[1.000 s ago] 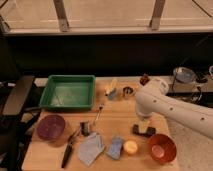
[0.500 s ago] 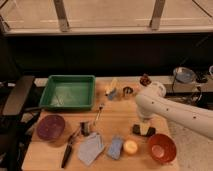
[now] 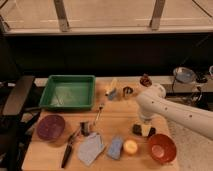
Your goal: Place eraser in red bowl
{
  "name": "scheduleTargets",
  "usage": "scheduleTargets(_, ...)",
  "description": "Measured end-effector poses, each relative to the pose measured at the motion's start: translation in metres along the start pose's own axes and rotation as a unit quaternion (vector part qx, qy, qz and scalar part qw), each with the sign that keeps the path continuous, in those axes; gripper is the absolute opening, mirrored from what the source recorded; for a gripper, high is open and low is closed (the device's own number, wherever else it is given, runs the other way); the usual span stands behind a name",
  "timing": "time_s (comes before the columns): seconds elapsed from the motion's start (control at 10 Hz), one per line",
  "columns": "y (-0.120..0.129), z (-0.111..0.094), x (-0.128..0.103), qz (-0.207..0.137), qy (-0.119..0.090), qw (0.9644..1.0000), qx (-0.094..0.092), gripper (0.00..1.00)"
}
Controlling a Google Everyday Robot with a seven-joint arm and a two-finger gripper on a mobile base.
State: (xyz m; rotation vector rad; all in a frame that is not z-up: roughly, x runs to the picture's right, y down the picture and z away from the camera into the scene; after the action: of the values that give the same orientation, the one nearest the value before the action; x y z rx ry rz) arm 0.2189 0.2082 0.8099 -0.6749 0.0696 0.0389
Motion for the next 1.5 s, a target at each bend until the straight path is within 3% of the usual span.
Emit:
scheduleTargets(0.2,0.008,0.01,-0.001,-0.012,-0.007,0.9999,-0.006,0.65)
scheduleTargets(0.4,0.011,0.013,-0.004,-0.021,-0.011,0.9997,-0.005,0.43)
scheduleTargets(0.7,0.009,0.004,0.0,-0.024,-0.015,0.9995,0.012,0.13)
scheduleTargets(0.9,0.004,-0.016,0.003,-0.032,-0.019,0.9987,0.036,0.1)
scheduleTargets(1.1,-0.001,-0.06,0.009,-0.048,-0.026,0.9964,0.064,0.1)
scheduleTargets(1.3,-0.002,-0.104,0.021,-0.076,-0.038,0.9936,0.074,0.1)
scheduleTargets(1.5,0.016,-0.131,0.042,-0.118,-0.039,0.9898,0.07,0.1)
